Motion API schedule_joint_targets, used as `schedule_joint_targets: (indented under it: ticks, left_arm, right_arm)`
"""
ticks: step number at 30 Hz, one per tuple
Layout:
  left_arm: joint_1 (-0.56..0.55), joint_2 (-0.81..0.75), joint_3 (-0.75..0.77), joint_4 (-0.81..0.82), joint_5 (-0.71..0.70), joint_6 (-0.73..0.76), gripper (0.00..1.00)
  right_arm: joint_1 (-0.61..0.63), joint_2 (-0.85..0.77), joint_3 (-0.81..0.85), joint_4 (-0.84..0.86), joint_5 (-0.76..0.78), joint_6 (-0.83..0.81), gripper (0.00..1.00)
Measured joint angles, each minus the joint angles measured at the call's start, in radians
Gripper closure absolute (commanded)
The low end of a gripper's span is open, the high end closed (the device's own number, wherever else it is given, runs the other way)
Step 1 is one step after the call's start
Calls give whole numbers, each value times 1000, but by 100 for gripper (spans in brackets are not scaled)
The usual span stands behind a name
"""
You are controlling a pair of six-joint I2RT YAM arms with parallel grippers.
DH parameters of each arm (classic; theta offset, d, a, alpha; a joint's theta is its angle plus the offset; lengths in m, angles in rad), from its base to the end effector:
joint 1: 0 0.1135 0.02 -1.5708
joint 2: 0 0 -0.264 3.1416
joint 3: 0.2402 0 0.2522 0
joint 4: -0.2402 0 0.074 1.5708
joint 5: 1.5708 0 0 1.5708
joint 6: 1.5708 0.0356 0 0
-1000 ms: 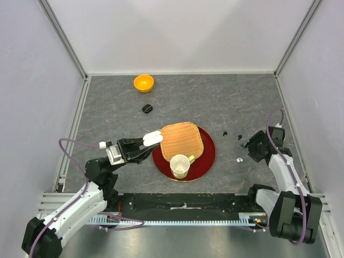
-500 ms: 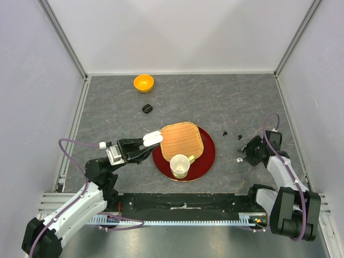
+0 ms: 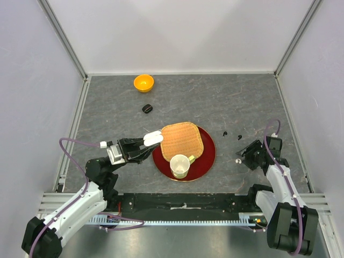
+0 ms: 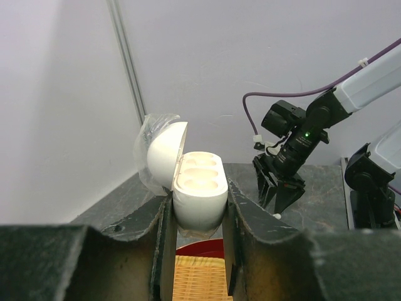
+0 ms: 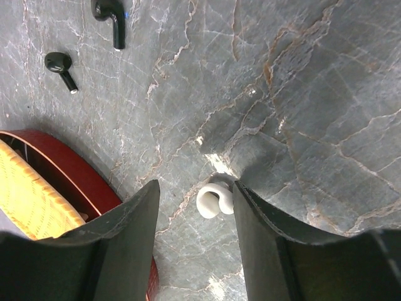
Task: Insert the wireless bluetooth earbuds into the charging case
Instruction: Pick up the earbud from the center of the board.
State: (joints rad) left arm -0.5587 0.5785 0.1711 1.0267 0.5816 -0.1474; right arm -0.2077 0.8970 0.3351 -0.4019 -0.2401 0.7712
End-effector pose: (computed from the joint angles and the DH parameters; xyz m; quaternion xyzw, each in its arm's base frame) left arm 0.1017 -0.0866 0.2761 0.3391 0.3775 -0.4177 0.7537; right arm 0.1549 -0.0240 0.1509 0.4138 0.8530 0.1923 0.2532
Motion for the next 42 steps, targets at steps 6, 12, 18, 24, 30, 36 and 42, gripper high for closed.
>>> schedule_joint_targets:
  ticks: [6, 12, 18, 24, 30, 36, 42]
  left_arm:
    - [0, 11, 0, 4, 0, 0, 98]
    - [0, 18, 0, 11, 0, 0, 98]
    - [0, 23, 0, 19, 0, -1, 98]
    - [0, 36, 0, 23, -1, -1, 98]
    - [0, 45, 0, 23, -1, -1, 98]
    - [0, 50, 0, 24, -1, -2, 98]
    - [0, 56, 0, 24, -1, -1, 98]
  right_arm:
    - [0, -19, -2, -21, -18, 8, 44]
    - [0, -19, -6, -27, -50, 11, 44]
    - [0, -27, -19, -30, -68, 16, 44]
    - [0, -34, -27, -31, -99, 18, 44]
    - [0, -31, -27, -30, -138, 17, 43]
    - [4, -28, -26, -34, -173, -9, 39]
    - [8, -37, 14, -71, -159, -75, 37]
